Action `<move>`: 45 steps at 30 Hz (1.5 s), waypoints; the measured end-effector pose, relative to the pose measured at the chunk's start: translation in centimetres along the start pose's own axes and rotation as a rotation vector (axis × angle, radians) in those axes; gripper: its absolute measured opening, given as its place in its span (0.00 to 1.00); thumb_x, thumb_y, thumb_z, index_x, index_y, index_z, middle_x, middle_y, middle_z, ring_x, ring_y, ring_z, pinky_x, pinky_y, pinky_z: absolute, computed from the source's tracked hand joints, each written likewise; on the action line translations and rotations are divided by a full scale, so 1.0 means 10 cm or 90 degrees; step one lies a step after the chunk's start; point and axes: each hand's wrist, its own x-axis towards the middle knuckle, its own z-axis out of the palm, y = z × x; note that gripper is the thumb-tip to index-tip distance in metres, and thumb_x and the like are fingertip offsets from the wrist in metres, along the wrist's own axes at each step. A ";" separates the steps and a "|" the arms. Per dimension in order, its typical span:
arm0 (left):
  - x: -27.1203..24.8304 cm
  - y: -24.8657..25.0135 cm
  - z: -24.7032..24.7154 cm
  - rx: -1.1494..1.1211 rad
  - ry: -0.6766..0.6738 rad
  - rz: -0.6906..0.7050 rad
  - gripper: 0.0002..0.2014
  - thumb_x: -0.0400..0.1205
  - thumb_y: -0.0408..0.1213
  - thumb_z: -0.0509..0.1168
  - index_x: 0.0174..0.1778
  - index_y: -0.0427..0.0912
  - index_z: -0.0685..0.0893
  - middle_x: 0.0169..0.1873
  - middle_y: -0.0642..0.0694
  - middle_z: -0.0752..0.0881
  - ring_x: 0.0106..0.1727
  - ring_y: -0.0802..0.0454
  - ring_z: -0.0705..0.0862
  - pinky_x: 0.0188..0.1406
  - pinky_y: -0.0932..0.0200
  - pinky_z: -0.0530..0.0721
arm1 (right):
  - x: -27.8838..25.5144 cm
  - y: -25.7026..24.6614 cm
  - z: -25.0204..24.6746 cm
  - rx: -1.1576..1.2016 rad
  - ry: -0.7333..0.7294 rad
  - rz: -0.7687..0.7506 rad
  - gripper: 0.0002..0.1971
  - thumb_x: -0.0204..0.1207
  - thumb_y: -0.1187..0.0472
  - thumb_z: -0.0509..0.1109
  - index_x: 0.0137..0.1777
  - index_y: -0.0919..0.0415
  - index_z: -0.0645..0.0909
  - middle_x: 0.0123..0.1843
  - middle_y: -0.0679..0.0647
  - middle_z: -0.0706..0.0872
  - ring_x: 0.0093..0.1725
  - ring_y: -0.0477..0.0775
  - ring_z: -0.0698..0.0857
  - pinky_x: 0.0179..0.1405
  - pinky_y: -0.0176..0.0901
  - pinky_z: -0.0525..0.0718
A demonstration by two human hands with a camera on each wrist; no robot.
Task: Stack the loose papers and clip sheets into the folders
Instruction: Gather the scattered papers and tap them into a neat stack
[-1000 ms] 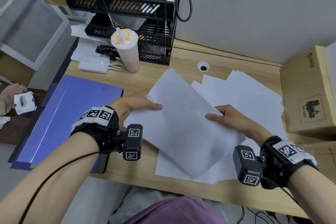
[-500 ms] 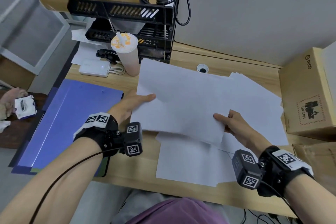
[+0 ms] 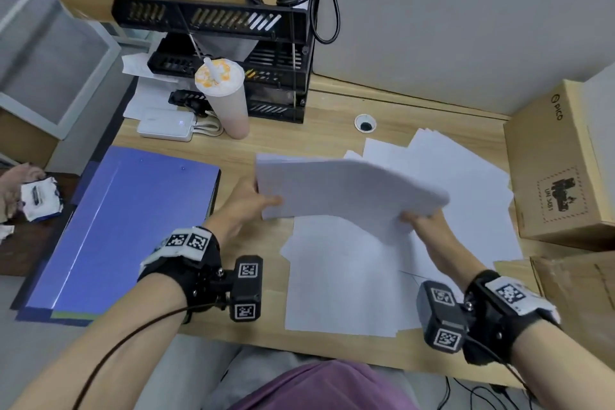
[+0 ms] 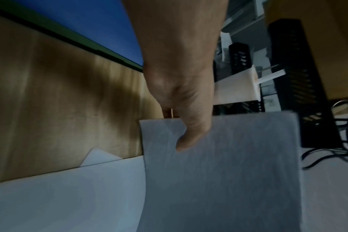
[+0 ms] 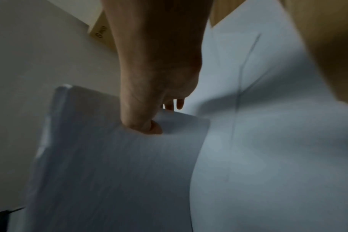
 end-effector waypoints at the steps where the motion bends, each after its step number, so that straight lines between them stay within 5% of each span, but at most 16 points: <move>1: -0.01 -0.05 0.03 0.016 0.000 -0.006 0.19 0.75 0.21 0.71 0.59 0.43 0.83 0.50 0.50 0.87 0.53 0.53 0.84 0.43 0.65 0.80 | -0.05 0.10 0.01 0.006 -0.010 0.013 0.20 0.65 0.70 0.66 0.59 0.60 0.80 0.52 0.53 0.86 0.53 0.53 0.82 0.48 0.44 0.82; 3: 0.00 -0.02 0.10 0.012 0.020 -0.001 0.18 0.75 0.18 0.67 0.56 0.40 0.83 0.45 0.49 0.85 0.50 0.52 0.82 0.39 0.64 0.78 | -0.05 0.18 0.04 0.012 -0.007 0.025 0.26 0.58 0.67 0.63 0.60 0.65 0.79 0.51 0.56 0.84 0.52 0.54 0.80 0.46 0.46 0.80; 8: 0.09 0.46 0.19 -0.026 0.102 0.066 0.16 0.72 0.17 0.62 0.44 0.43 0.82 0.39 0.51 0.85 0.40 0.58 0.82 0.31 0.69 0.80 | 0.13 -0.24 0.06 0.074 0.117 -0.024 0.17 0.50 0.71 0.57 0.40 0.66 0.78 0.38 0.59 0.77 0.41 0.54 0.73 0.35 0.44 0.67; 13: 0.04 0.61 0.16 -0.113 0.147 0.129 0.19 0.71 0.16 0.64 0.48 0.44 0.83 0.40 0.53 0.85 0.45 0.57 0.82 0.43 0.65 0.80 | 0.11 -0.44 0.00 0.180 0.126 -0.107 0.17 0.60 0.75 0.60 0.45 0.56 0.78 0.45 0.55 0.78 0.48 0.52 0.73 0.45 0.46 0.72; 16: -0.08 0.23 0.18 -0.054 0.068 0.032 0.17 0.76 0.20 0.65 0.51 0.49 0.82 0.47 0.51 0.86 0.49 0.56 0.83 0.44 0.65 0.80 | -0.07 -0.08 0.05 0.098 0.059 -0.022 0.14 0.59 0.66 0.62 0.45 0.55 0.79 0.45 0.51 0.81 0.46 0.50 0.77 0.42 0.44 0.74; 19: -0.19 -0.19 0.20 0.032 0.001 -0.073 0.14 0.81 0.25 0.65 0.59 0.45 0.81 0.49 0.49 0.84 0.51 0.54 0.81 0.37 0.68 0.77 | -0.24 0.35 0.04 0.038 -0.029 0.067 0.21 0.63 0.59 0.65 0.59 0.57 0.78 0.55 0.54 0.84 0.52 0.52 0.79 0.49 0.45 0.75; 22: -0.10 -0.15 0.20 0.048 0.016 -0.061 0.10 0.85 0.26 0.60 0.51 0.43 0.85 0.44 0.51 0.84 0.47 0.52 0.80 0.31 0.71 0.80 | -0.14 0.41 -0.01 0.012 -0.019 0.088 0.14 0.80 0.59 0.66 0.64 0.59 0.79 0.60 0.54 0.86 0.59 0.55 0.82 0.59 0.49 0.77; 24: 0.01 0.06 0.22 0.052 0.036 -0.012 0.11 0.85 0.26 0.60 0.48 0.45 0.84 0.43 0.52 0.83 0.48 0.51 0.81 0.37 0.66 0.82 | -0.02 0.27 -0.04 0.012 -0.011 0.070 0.14 0.81 0.57 0.66 0.65 0.58 0.80 0.60 0.50 0.88 0.60 0.54 0.85 0.64 0.53 0.81; 26: 0.07 0.29 0.24 0.066 0.063 0.038 0.11 0.83 0.29 0.64 0.57 0.47 0.83 0.47 0.53 0.85 0.46 0.58 0.83 0.42 0.66 0.80 | 0.06 0.05 -0.04 0.021 -0.006 0.032 0.10 0.81 0.59 0.65 0.59 0.55 0.83 0.52 0.46 0.90 0.51 0.50 0.87 0.53 0.50 0.85; 29: 0.13 0.57 0.24 0.008 0.081 0.104 0.14 0.82 0.35 0.69 0.64 0.42 0.82 0.53 0.51 0.87 0.47 0.59 0.86 0.43 0.65 0.84 | 0.11 -0.27 -0.07 0.044 0.045 -0.034 0.07 0.79 0.65 0.62 0.44 0.56 0.81 0.37 0.46 0.85 0.39 0.47 0.83 0.39 0.40 0.78; 34: 0.16 0.58 0.15 -0.194 0.089 0.108 0.18 0.78 0.36 0.73 0.64 0.46 0.82 0.58 0.49 0.89 0.56 0.51 0.88 0.50 0.55 0.88 | 0.04 -0.45 -0.12 0.176 0.047 -0.044 0.12 0.82 0.67 0.59 0.56 0.53 0.81 0.52 0.48 0.90 0.49 0.46 0.88 0.50 0.40 0.85; 37: 0.13 0.45 0.41 -0.315 0.050 0.064 0.16 0.80 0.32 0.70 0.64 0.44 0.81 0.55 0.49 0.89 0.51 0.52 0.87 0.47 0.58 0.87 | -0.01 -0.42 -0.05 0.252 0.027 -0.037 0.15 0.82 0.68 0.59 0.62 0.53 0.80 0.59 0.49 0.88 0.55 0.49 0.87 0.55 0.43 0.84; 42: 0.05 0.31 1.09 -0.230 -0.015 -0.032 0.16 0.81 0.33 0.69 0.66 0.43 0.81 0.60 0.45 0.88 0.60 0.46 0.87 0.60 0.46 0.86 | -0.07 -0.24 0.13 0.265 -0.066 0.071 0.15 0.84 0.66 0.62 0.68 0.54 0.76 0.59 0.49 0.88 0.53 0.49 0.88 0.41 0.42 0.87; 45: 0.06 0.20 1.17 -0.170 -0.003 -0.056 0.18 0.81 0.35 0.71 0.66 0.44 0.81 0.61 0.44 0.88 0.62 0.44 0.86 0.63 0.46 0.84 | -0.08 -0.14 -0.04 0.269 -0.092 0.118 0.16 0.83 0.64 0.65 0.69 0.62 0.78 0.56 0.51 0.90 0.52 0.50 0.90 0.44 0.43 0.88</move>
